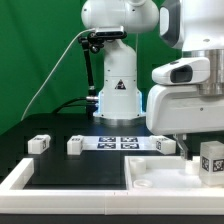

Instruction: Assemble one leg

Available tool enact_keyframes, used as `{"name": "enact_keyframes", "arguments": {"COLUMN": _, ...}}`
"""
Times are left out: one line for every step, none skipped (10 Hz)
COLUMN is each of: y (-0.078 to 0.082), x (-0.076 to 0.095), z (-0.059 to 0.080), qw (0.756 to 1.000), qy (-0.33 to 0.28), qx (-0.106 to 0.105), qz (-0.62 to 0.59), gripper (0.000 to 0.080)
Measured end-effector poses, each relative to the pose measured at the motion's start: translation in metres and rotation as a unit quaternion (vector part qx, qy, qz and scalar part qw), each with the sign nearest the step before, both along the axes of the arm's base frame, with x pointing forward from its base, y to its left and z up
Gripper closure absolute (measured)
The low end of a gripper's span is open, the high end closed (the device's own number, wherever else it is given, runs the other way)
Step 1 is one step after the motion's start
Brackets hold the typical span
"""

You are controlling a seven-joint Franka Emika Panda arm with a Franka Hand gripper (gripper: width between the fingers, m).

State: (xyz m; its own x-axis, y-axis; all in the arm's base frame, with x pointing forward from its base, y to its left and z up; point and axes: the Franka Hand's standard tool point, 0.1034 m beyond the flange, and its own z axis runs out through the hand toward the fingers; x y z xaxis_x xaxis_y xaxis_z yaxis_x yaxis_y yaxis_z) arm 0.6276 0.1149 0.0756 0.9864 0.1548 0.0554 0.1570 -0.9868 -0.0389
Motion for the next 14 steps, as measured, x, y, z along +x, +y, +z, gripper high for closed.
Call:
{"name": "enact_keyframes", "arguments": {"y": 0.0002, "x": -0.0001, "z": -0.0002, "qw": 1.0, "qy": 0.0, "qx": 0.001, "qz": -0.005, "gripper": 0.0151}}
{"name": "enact_keyframes", "arguments": {"y": 0.0, "x": -0.0001, "z": -0.0003, "qw": 1.0, "qy": 0.0, "qx": 0.001, "qz": -0.004, "gripper": 0.0284}}
{"name": "enact_keyframes", "arguments": {"y": 0.0, "x": -0.0001, "z": -0.0003, "qw": 1.0, "qy": 0.0, "qx": 0.001, "qz": -0.004, "gripper": 0.0284}}
{"name": "enact_keyframes", "arguments": {"y": 0.0, "x": -0.0001, "z": -0.0003, "qw": 1.0, "qy": 0.001, "qx": 0.001, "qz": -0.006, "gripper": 0.0422}}
{"name": "enact_keyframes", "arguments": {"y": 0.0003, "x": -0.0002, "z": -0.0004, "qw": 1.0, "qy": 0.001, "qx": 0.002, "qz": -0.023, "gripper": 0.0508}}
{"name": "enact_keyframes", "arguments": {"y": 0.0002, "x": -0.0004, "z": -0.001, "qw": 1.0, "qy": 0.002, "qx": 0.003, "qz": -0.029, "gripper": 0.0508}}
{"name": "enact_keyframes", "arguments": {"y": 0.0013, "x": -0.0009, "z": -0.0021, "qw": 0.996, "qy": 0.007, "qx": 0.009, "qz": -0.09, "gripper": 0.0508}}
{"name": "enact_keyframes", "arguments": {"y": 0.0027, "x": -0.0013, "z": -0.0024, "qw": 0.986, "qy": 0.011, "qx": 0.013, "qz": -0.166, "gripper": 0.0508}}
{"name": "enact_keyframes", "arguments": {"y": 0.0031, "x": -0.0014, "z": -0.003, "qw": 0.973, "qy": 0.011, "qx": 0.015, "qz": -0.231, "gripper": 0.0508}}
{"name": "enact_keyframes", "arguments": {"y": 0.0028, "x": -0.0014, "z": -0.0032, "qw": 0.952, "qy": 0.015, "qx": 0.016, "qz": -0.304, "gripper": 0.0508}}
{"name": "enact_keyframes", "arguments": {"y": 0.0026, "x": -0.0014, "z": -0.0034, "qw": 0.934, "qy": 0.017, "qx": 0.019, "qz": -0.356, "gripper": 0.0508}}
{"name": "enact_keyframes", "arguments": {"y": 0.0022, "x": -0.0016, "z": -0.0036, "qw": 0.908, "qy": 0.021, "qx": 0.021, "qz": -0.419, "gripper": 0.0508}}
{"name": "enact_keyframes", "arguments": {"y": 0.0015, "x": -0.0015, "z": -0.0037, "qw": 0.886, "qy": 0.024, "qx": 0.024, "qz": -0.462, "gripper": 0.0508}}
{"name": "enact_keyframes", "arguments": {"y": 0.0003, "x": -0.0015, "z": -0.0037, "qw": 0.857, "qy": 0.03, "qx": 0.031, "qz": -0.514, "gripper": 0.0508}}
